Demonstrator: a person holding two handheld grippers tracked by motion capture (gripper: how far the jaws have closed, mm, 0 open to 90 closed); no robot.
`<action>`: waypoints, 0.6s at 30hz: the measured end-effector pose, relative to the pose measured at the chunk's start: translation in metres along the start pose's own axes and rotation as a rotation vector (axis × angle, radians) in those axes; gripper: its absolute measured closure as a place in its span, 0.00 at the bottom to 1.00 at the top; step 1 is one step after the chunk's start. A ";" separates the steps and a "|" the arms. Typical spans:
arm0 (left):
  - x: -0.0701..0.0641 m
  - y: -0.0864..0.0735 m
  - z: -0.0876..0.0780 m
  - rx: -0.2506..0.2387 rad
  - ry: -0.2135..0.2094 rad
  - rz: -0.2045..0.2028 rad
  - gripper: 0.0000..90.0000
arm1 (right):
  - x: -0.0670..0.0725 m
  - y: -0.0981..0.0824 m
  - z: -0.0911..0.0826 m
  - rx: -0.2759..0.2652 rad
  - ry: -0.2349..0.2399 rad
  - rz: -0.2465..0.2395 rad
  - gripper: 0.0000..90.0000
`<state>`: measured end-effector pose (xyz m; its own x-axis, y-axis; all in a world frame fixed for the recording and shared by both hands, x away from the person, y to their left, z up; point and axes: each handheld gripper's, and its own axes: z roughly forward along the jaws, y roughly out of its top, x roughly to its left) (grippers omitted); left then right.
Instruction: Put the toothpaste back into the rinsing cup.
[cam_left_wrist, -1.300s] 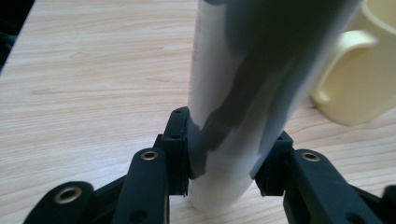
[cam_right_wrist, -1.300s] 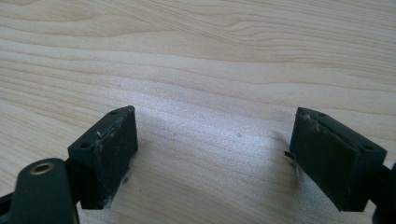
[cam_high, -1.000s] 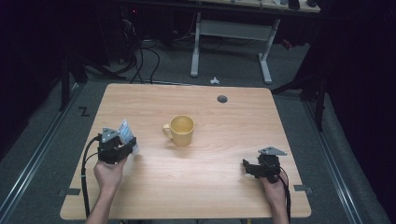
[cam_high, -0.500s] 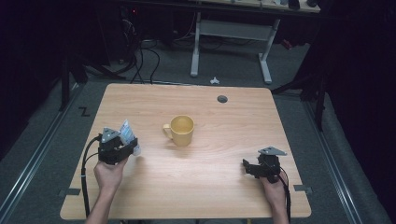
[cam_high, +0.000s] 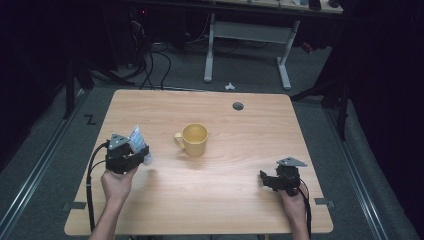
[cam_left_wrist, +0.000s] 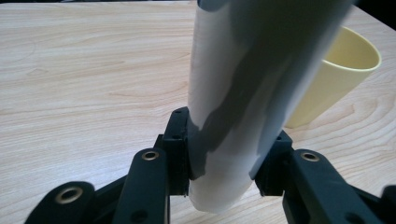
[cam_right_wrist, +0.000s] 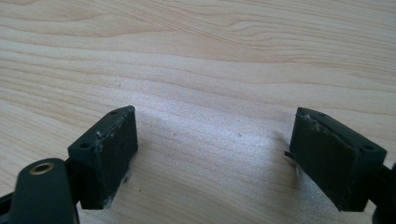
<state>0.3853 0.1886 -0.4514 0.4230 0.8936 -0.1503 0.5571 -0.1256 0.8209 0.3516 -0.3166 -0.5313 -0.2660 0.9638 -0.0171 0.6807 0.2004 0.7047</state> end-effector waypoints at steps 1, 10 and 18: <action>0.000 0.000 0.000 0.000 0.000 0.000 0.71 | 0.000 0.000 0.000 0.000 0.000 0.000 0.17; -0.008 0.007 0.004 0.008 -0.027 0.034 0.71 | 0.000 0.000 0.000 0.000 0.000 0.000 0.17; -0.011 0.014 0.004 0.004 -0.057 0.028 0.71 | 0.000 0.000 0.000 0.000 0.000 0.000 0.17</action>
<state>0.3917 0.1756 -0.4405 0.4790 0.8634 -0.1584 0.5470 -0.1525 0.8232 0.3516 -0.3166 -0.5313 -0.2659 0.9638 -0.0171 0.6808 0.2004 0.7045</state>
